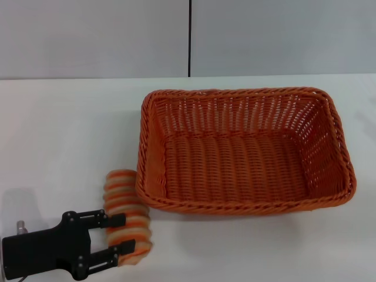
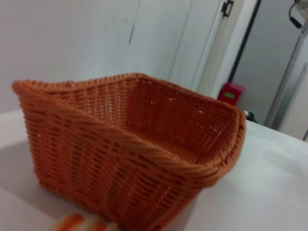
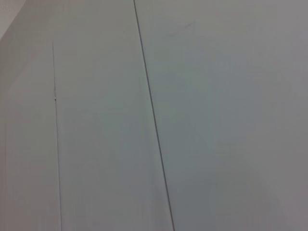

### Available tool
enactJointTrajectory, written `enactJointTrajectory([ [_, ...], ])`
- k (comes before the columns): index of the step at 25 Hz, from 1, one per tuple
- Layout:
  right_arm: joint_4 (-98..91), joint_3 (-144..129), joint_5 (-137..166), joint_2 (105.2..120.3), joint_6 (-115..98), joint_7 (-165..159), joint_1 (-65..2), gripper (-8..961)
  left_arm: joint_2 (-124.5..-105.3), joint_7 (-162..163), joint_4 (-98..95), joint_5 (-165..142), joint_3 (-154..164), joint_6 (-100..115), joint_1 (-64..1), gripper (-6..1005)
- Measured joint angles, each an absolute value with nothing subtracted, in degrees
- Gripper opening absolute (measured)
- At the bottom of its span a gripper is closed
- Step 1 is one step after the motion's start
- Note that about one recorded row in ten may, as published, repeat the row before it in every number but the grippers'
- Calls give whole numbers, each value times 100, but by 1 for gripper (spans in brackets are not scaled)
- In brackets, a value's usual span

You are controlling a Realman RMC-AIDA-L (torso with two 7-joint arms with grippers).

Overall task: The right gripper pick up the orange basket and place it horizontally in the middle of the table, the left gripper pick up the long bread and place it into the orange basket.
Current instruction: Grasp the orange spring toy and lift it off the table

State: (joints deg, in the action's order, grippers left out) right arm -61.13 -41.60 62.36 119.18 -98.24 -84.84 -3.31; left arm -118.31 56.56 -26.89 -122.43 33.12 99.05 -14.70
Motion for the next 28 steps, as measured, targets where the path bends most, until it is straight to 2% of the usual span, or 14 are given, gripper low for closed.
enactJointTrajectory([
  [28,-5919,-4166,6249,11909,-9888,-8488,-381,576,-11817,5181,-2382,-12077,3349,9565,-1452,529],
])
